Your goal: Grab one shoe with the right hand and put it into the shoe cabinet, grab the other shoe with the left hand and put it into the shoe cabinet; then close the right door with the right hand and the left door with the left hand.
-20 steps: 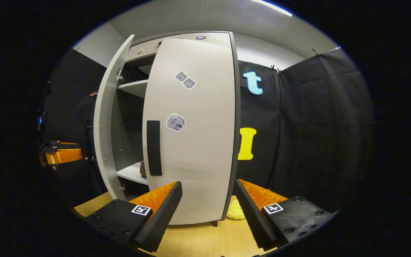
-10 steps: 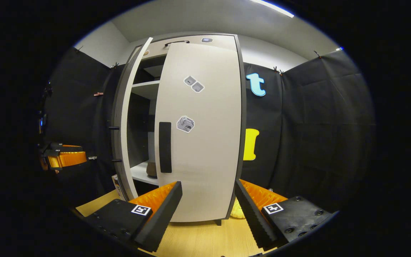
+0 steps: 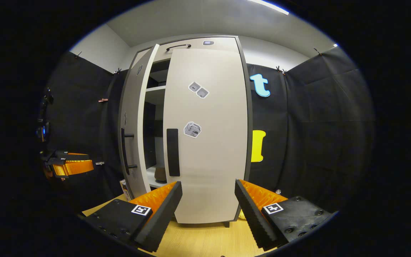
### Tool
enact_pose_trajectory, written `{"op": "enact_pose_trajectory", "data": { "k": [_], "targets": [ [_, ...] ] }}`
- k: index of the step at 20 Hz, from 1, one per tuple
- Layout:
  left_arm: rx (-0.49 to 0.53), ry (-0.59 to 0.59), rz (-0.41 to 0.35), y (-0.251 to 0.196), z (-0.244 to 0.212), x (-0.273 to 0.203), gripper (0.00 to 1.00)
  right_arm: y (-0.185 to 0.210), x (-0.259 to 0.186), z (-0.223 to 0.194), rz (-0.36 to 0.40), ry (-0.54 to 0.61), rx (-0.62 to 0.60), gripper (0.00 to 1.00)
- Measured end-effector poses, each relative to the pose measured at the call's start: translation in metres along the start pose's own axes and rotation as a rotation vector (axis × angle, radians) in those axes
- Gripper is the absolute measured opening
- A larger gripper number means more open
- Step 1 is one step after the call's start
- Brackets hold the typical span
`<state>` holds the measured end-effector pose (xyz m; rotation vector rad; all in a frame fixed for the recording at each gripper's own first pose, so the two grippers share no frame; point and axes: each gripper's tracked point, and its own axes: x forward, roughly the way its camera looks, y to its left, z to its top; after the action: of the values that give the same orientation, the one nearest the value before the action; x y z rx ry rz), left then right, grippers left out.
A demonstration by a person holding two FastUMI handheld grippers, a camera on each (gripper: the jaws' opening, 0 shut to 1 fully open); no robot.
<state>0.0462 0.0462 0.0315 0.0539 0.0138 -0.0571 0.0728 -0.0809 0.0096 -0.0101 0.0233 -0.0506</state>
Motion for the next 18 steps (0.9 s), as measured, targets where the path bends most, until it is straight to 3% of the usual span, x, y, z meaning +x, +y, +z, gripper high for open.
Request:
{"op": "enact_pose_trajectory", "data": {
  "k": [18],
  "targets": [
    [0.005,0.004,-0.021,-0.016,-0.001,0.001,0.92,0.013,0.003,0.011,0.075,-0.038,-0.01,0.98]
  ]
}}
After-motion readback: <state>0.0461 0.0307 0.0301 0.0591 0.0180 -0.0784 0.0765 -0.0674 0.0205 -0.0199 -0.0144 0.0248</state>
